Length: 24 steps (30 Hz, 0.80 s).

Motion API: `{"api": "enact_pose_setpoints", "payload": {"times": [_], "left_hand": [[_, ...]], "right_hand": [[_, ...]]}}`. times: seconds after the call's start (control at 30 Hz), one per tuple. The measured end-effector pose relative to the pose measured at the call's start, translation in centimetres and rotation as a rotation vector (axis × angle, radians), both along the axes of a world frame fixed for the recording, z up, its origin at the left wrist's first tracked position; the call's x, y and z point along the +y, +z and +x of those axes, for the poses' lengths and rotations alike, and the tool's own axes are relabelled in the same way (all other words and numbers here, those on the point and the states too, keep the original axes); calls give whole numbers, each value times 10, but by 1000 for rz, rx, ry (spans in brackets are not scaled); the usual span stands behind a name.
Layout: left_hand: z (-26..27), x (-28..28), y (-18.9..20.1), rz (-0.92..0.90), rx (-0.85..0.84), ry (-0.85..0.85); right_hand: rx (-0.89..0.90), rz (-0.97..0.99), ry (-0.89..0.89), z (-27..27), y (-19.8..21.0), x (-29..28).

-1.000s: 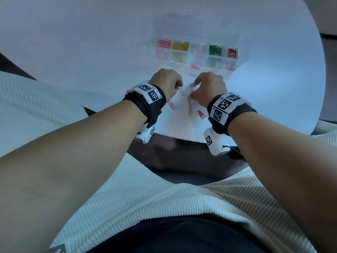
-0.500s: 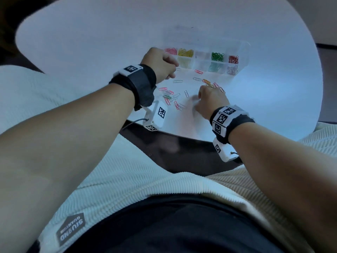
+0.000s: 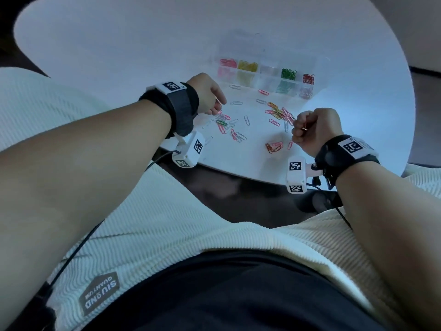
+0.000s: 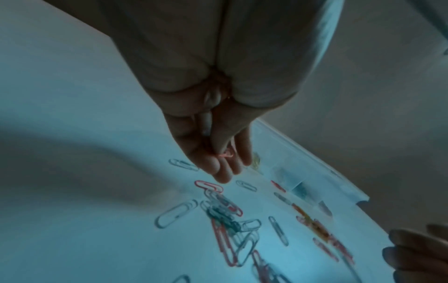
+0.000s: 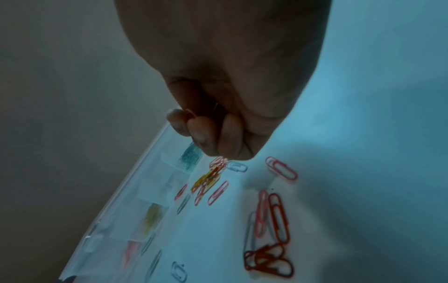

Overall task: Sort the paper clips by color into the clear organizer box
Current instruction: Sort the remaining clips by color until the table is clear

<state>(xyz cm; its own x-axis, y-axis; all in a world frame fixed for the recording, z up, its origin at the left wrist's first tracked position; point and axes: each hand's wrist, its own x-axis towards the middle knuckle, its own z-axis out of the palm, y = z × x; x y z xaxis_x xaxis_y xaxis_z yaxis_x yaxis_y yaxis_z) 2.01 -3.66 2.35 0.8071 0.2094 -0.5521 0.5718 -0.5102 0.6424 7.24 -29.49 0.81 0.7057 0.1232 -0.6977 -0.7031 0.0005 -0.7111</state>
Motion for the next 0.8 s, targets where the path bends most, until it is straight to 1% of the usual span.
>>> {"api": "enact_pose_setpoints", "payload": {"times": [0.1, 0.2, 0.23, 0.33, 0.37, 0.4, 0.5, 0.67, 0.8], "left_hand": [[3, -4, 1, 175, -37, -22], [8, 2, -7, 257, -19, -70], [8, 5, -11, 268, -23, -70], [6, 8, -18, 320, -74, -121], [5, 8, -20, 333, -82, -161], [4, 8, -23, 345, -82, -199], [0, 6, -26, 381, -80, -254], [-1, 2, -25, 404, -80, -234], [-1, 0, -27, 397, -52, -210]], "right_hand": [[-7, -35, 11, 0, -4, 1], [-92, -152, 73, 4, -8, 12], [-148, -234, 139, 5, -9, 17], [-389, -677, 492, 5, -14, 25], [-456, -792, 562, 4, -17, 25], [-499, -861, 590, 3, -20, 24], [-524, -936, 587, 0, -28, 19], [-516, -941, 591, 1, -30, 19], [-483, -1016, 631, 5, -28, 28]]}}
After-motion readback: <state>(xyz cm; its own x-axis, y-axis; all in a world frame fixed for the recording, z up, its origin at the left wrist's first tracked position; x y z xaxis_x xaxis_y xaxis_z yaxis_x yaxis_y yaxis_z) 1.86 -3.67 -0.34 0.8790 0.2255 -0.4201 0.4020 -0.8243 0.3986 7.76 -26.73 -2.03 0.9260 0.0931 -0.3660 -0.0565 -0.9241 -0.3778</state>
